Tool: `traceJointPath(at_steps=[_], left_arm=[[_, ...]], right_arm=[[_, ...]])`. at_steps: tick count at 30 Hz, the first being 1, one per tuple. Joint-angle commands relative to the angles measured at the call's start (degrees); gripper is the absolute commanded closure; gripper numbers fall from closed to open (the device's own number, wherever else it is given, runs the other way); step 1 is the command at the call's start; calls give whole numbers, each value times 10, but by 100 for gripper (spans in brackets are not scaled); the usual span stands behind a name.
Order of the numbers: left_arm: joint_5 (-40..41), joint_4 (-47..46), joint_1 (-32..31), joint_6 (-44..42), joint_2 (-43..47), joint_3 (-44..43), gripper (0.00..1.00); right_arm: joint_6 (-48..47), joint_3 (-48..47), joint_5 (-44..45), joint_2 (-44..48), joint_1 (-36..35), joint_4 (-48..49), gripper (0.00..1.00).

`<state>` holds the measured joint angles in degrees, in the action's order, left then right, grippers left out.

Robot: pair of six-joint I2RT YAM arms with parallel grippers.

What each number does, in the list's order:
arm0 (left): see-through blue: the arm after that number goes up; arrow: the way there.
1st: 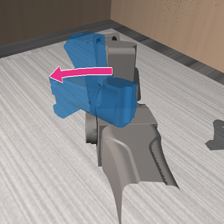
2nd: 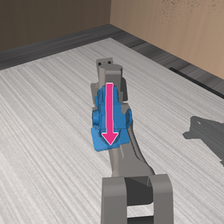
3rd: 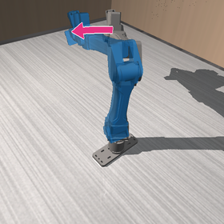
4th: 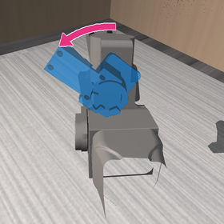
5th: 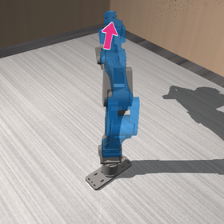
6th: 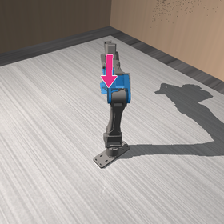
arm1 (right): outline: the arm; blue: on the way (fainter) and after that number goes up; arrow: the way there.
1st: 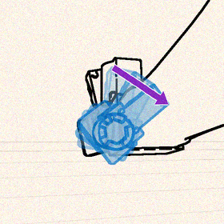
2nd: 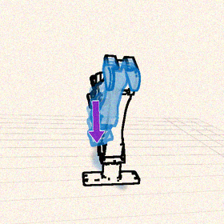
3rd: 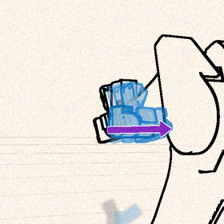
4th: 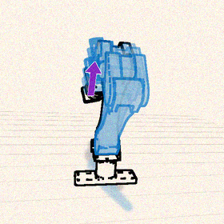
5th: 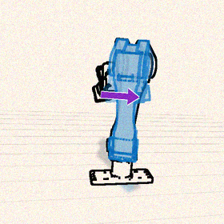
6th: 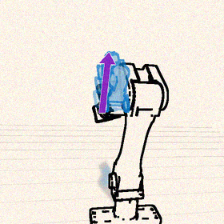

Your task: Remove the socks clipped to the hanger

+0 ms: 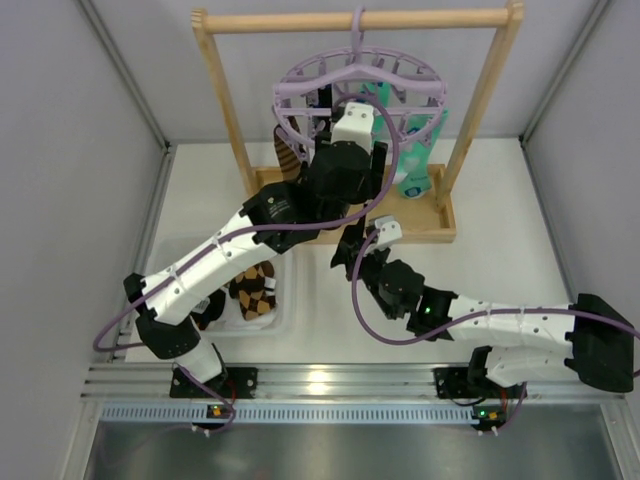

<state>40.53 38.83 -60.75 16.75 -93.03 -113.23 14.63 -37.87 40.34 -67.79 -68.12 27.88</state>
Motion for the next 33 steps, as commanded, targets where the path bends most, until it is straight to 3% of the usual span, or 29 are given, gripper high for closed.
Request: traceJointPath(at_steps=[1, 9, 12, 21, 33], left_arm=[[21, -22, 1, -17, -7, -39, 32], [14, -22, 12, -8, -22, -38, 30], [12, -22, 13, -1, -22, -37, 22], [14, -21, 13, 5, -23, -38, 27], [38, -20, -14, 31, 44, 27, 21]], right_arm=[[1, 0, 4, -7, -15, 24, 100], [-3, -1, 4, -3, -22, 27, 100], [-7, -1, 6, -7, -24, 27, 100], [-21, -20, 29, -33, -39, 19, 100], [-4, -56, 80, -62, -40, -20, 100]])
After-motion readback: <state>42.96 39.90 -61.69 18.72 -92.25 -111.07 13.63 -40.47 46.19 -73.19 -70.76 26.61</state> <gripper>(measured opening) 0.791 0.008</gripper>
